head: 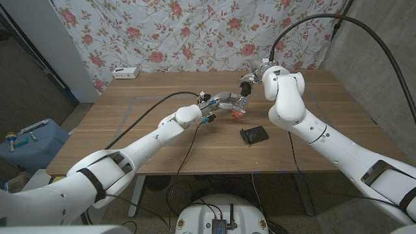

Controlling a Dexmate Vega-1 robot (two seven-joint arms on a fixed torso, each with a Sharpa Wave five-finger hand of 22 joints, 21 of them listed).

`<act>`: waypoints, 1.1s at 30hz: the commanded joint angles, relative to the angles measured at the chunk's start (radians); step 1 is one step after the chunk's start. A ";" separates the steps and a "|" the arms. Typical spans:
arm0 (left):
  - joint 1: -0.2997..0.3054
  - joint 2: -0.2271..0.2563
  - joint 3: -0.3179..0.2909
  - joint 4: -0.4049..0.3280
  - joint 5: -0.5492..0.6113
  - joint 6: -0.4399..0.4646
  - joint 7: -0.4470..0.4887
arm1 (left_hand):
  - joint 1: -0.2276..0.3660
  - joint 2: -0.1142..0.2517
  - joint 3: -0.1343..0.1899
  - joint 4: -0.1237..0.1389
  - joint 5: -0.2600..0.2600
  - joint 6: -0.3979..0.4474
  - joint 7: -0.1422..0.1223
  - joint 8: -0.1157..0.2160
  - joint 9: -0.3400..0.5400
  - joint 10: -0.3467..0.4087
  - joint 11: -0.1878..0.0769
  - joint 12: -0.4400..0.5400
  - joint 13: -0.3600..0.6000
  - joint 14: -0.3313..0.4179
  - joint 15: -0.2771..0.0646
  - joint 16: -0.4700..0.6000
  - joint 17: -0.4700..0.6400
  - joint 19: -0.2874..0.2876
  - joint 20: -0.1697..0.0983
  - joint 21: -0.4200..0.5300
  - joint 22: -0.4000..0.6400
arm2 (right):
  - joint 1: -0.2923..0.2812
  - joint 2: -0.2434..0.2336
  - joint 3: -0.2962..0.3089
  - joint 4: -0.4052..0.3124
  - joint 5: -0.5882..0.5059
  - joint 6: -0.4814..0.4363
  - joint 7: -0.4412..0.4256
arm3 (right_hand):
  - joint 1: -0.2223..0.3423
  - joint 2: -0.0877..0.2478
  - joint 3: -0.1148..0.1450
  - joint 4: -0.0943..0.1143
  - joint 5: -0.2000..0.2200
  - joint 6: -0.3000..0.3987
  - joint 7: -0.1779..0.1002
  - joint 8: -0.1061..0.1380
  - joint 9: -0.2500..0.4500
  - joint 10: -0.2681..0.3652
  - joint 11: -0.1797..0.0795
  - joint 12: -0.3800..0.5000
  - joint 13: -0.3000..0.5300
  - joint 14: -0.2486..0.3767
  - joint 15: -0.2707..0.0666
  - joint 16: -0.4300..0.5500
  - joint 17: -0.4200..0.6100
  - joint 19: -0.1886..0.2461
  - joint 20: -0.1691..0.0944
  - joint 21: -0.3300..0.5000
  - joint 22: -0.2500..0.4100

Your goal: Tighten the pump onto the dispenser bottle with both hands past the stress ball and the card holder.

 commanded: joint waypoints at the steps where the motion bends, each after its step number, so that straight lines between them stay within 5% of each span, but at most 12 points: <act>1: -0.001 -0.001 0.001 0.000 -0.002 -0.007 -0.006 | -0.056 0.089 0.098 0.085 0.009 0.062 -0.002 0.006 0.003 0.017 -0.007 0.004 0.005 0.005 -0.051 0.000 0.000 0.008 -0.070 -0.001 0.002 | -0.021 0.084 0.003 0.030 -0.135 -0.088 0.070 | 0.020 0.006 0.018 -0.013 -0.008 0.004 0.003 0.013 0.002 0.023 0.006 0.001 0.001 0.024 -0.006 0.000 0.001 0.012 0.001 -0.003 0.002; 22: -0.023 -0.020 0.004 0.052 -0.006 -0.036 -0.026 | -0.054 0.090 0.099 0.085 0.010 0.061 0.001 0.006 0.003 0.016 -0.006 0.003 0.005 0.004 -0.050 0.000 0.000 0.008 -0.070 -0.001 0.002 | -0.093 0.194 0.079 0.046 -0.268 -0.026 0.082 | 0.095 0.025 0.057 -0.076 -0.026 0.015 0.020 0.078 0.010 0.036 0.003 -0.025 -0.002 0.038 -0.017 -0.007 0.006 0.013 -0.006 -0.008 0.002; 33: -0.038 -0.031 0.005 0.085 -0.011 -0.046 -0.038 | -0.054 0.090 0.100 0.085 0.010 0.061 0.000 0.006 0.003 0.016 -0.008 0.003 0.005 0.004 -0.050 0.000 0.000 0.008 -0.069 -0.001 0.002 | -0.112 0.201 0.109 0.038 -0.245 0.020 0.047 | -0.055 -0.029 -0.012 -0.012 -0.032 -0.004 0.031 0.114 -0.001 0.038 0.015 -0.053 0.000 0.041 0.008 -0.016 0.020 0.016 0.000 -0.007 0.003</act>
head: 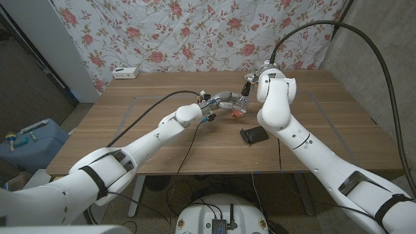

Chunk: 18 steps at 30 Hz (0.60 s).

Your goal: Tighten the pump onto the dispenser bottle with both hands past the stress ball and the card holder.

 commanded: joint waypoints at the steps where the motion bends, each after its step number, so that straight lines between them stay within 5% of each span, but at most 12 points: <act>1: -0.016 -0.014 0.003 0.039 -0.005 -0.014 -0.016 | -0.054 0.089 0.096 0.089 0.005 0.061 0.001 0.006 0.003 0.016 -0.010 0.006 0.005 0.004 -0.052 0.001 0.000 0.008 -0.069 -0.001 0.002 | -0.021 0.021 0.033 -0.002 -0.007 0.048 -0.026 | -0.058 -0.017 -0.026 0.019 0.004 -0.008 0.011 0.008 -0.001 0.005 0.008 -0.009 0.004 0.008 0.011 -0.004 0.007 0.002 -0.001 0.000 0.003; 5: -0.023 -0.021 0.003 0.058 -0.006 -0.019 -0.018 | -0.055 0.090 0.096 0.090 0.005 0.062 -0.001 0.006 0.003 0.017 -0.007 0.006 0.004 0.004 -0.050 0.001 0.001 0.008 -0.069 -0.001 0.002 | -0.016 0.015 0.034 0.002 -0.010 0.068 -0.025 | -0.113 -0.045 -0.056 0.040 0.010 -0.023 0.012 0.002 -0.001 0.004 0.009 -0.016 0.006 0.007 0.016 -0.008 0.008 0.004 0.000 0.000 0.003; 18: -0.046 -0.045 0.006 0.123 -0.011 -0.050 -0.027 | -0.056 0.089 0.096 0.090 0.004 0.061 0.002 0.006 0.003 0.016 -0.009 0.005 0.002 0.004 -0.049 0.001 0.000 0.008 -0.068 -0.002 0.002 | -0.004 -0.004 0.048 -0.007 -0.018 0.118 0.019 | -0.253 -0.112 -0.140 0.093 0.051 -0.145 0.026 -0.083 0.003 -0.034 0.020 -0.044 0.010 -0.015 0.044 -0.030 0.010 -0.003 0.014 -0.002 0.004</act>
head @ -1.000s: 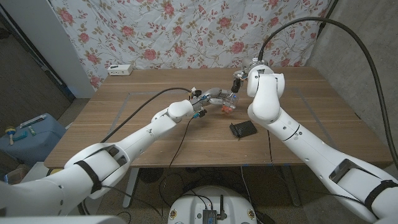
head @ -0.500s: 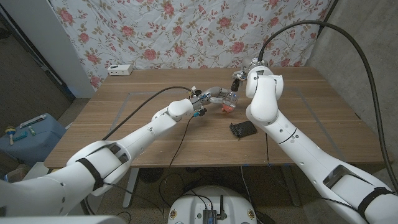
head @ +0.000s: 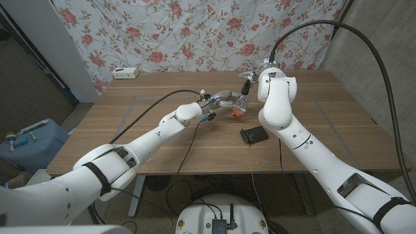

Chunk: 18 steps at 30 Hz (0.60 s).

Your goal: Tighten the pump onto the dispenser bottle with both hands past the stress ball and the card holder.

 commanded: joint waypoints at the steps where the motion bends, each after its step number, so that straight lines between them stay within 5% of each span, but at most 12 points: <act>1: -0.021 -0.022 0.003 0.058 -0.003 -0.024 -0.008 | -0.056 0.089 0.096 0.090 0.005 0.060 0.001 0.006 0.003 0.017 -0.011 0.006 0.002 0.004 -0.049 0.001 0.000 0.007 -0.068 -0.002 0.002 | 0.010 -0.019 0.015 -0.009 -0.004 0.055 0.039 | -0.030 -0.011 -0.021 0.009 0.015 -0.041 0.008 -0.026 0.005 -0.016 0.004 -0.005 0.003 -0.009 0.015 -0.009 0.003 0.000 0.012 -0.002 0.001; 12: -0.018 -0.016 0.001 0.049 -0.002 -0.019 -0.003 | -0.056 0.089 0.097 0.090 0.005 0.059 0.000 0.005 0.003 0.015 -0.007 0.005 0.002 0.004 -0.051 0.001 0.000 0.007 -0.067 -0.002 0.002 | 0.009 -0.047 0.036 -0.034 -0.009 0.098 0.093 | -0.055 -0.014 -0.039 0.020 0.040 -0.162 0.003 -0.092 0.012 -0.056 0.012 -0.015 0.006 -0.043 0.032 -0.022 0.003 -0.012 0.019 -0.004 0.001; 18: -0.017 -0.014 0.001 0.045 -0.002 -0.019 -0.003 | -0.057 0.088 0.097 0.090 0.004 0.060 0.001 0.006 0.003 0.016 -0.008 0.005 0.001 0.003 -0.050 0.001 0.000 0.006 -0.068 -0.002 0.002 | 0.003 -0.054 0.060 -0.064 -0.015 0.105 0.133 | -0.022 -0.016 -0.036 0.000 0.060 -0.276 -0.003 -0.138 0.024 -0.119 0.006 -0.024 0.011 -0.084 0.035 -0.032 0.002 -0.037 0.015 -0.007 0.001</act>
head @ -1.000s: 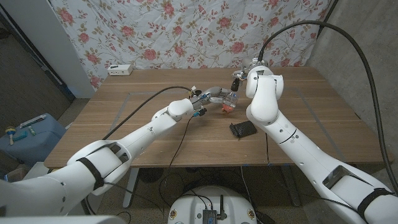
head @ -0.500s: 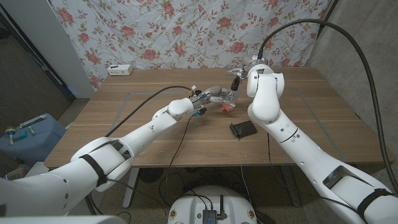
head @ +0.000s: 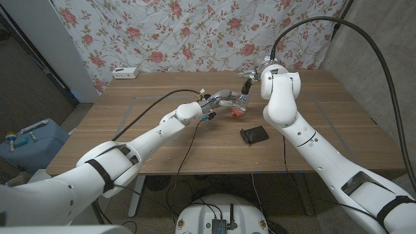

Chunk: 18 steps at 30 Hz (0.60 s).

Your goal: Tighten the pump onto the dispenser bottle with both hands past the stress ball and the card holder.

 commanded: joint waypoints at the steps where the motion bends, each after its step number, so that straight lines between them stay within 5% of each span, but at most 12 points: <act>1: 0.000 0.003 -0.001 -0.002 0.001 0.000 0.002 | -0.058 0.088 0.097 0.090 0.005 0.060 0.001 0.005 0.003 0.013 -0.005 0.007 0.001 0.003 -0.050 0.001 0.000 0.006 -0.068 -0.002 0.002 | -0.007 -0.023 0.038 -0.047 -0.004 0.036 0.073 | 0.033 -0.003 0.003 -0.019 0.014 -0.065 -0.002 -0.022 0.013 -0.040 0.002 -0.006 0.006 -0.032 0.001 -0.008 0.002 -0.019 0.000 -0.004 0.001; 18: 0.000 0.006 -0.002 -0.007 0.002 0.000 0.002 | -0.059 0.087 0.097 0.090 0.004 0.061 0.000 0.006 0.003 0.014 -0.005 0.007 0.001 0.002 -0.050 0.000 0.000 0.005 -0.069 -0.002 0.002 | -0.022 -0.055 0.103 -0.119 0.049 0.089 0.138 | 0.148 0.003 0.029 -0.089 0.048 -0.262 -0.038 -0.084 0.027 -0.169 -0.012 -0.007 0.012 -0.135 0.026 -0.014 0.001 -0.095 0.022 -0.008 0.000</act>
